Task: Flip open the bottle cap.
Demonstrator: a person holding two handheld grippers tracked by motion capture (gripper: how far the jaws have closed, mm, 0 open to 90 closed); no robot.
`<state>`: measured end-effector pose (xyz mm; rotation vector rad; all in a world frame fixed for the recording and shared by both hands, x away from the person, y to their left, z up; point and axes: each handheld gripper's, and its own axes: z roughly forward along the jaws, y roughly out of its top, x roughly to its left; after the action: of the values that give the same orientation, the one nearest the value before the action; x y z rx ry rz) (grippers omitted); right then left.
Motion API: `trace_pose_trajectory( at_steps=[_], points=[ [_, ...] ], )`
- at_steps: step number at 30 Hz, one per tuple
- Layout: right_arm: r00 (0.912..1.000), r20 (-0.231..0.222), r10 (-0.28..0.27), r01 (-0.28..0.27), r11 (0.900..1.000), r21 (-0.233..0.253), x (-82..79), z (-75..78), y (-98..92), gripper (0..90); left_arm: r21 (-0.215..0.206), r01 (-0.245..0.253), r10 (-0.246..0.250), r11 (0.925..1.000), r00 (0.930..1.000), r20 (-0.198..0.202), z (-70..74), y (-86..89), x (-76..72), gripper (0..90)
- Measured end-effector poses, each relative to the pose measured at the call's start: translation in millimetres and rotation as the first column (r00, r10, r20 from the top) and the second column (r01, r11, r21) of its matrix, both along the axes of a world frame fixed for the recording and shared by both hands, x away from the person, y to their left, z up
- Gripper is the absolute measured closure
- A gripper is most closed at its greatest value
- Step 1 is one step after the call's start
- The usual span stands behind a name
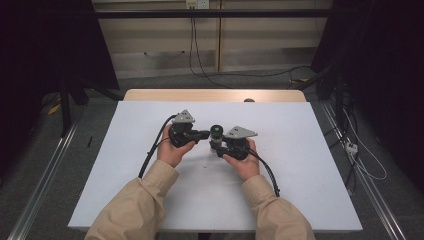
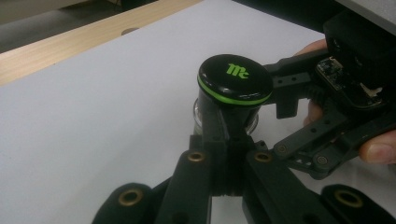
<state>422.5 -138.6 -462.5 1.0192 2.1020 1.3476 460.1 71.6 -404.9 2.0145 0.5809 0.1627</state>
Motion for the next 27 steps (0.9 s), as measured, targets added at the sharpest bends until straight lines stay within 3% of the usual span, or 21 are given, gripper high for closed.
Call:
trace_pose_trajectory(
  at_steps=[27],
  points=[
    [1.0,-0.002,-0.003,0.003,1.0,-0.001,0.1,0.1,0.2,54.3,0.016,-0.002,0.002,0.9999,1.0,0.006,5.4,-0.4,1.8,90.0]
  ],
)
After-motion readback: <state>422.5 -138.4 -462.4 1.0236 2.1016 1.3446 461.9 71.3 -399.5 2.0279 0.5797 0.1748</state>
